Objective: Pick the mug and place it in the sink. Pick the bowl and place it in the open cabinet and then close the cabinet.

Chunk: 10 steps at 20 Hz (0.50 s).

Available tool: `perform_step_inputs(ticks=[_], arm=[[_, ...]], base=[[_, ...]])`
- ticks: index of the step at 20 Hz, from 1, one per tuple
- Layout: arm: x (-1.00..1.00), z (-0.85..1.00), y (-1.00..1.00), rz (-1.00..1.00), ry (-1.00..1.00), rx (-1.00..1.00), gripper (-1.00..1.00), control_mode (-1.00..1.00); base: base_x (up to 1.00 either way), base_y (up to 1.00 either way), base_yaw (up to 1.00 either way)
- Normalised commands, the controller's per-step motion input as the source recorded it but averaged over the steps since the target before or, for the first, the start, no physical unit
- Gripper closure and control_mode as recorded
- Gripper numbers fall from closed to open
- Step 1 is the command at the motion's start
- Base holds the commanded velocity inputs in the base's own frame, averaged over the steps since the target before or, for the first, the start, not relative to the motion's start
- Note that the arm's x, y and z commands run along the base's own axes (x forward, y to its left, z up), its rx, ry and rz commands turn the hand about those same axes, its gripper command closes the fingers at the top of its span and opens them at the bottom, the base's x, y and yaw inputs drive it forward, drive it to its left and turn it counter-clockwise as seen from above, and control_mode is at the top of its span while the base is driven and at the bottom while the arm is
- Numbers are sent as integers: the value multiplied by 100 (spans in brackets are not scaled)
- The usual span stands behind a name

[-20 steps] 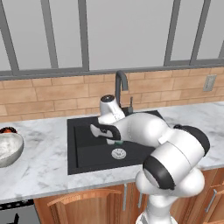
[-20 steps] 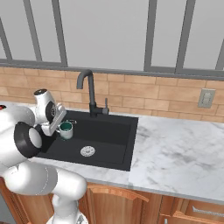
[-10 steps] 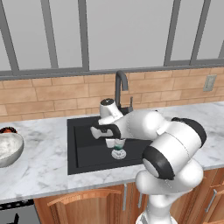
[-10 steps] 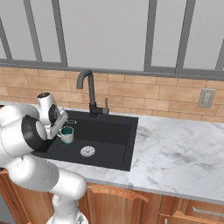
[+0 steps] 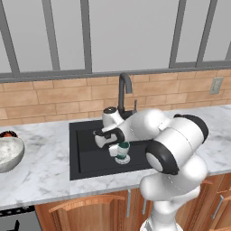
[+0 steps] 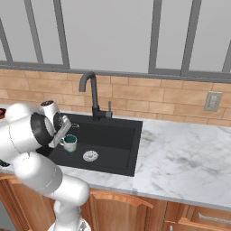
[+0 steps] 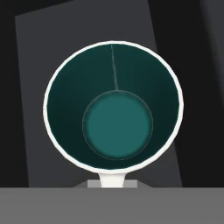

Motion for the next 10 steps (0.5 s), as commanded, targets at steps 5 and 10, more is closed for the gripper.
perform_step_inputs(ticks=[5,10], arm=[[0,-19,0,0,-4,0,100,-100],[0,-31,0,0,-3,0,100,-100]], base=[[0,0,0],[0,0,0]])
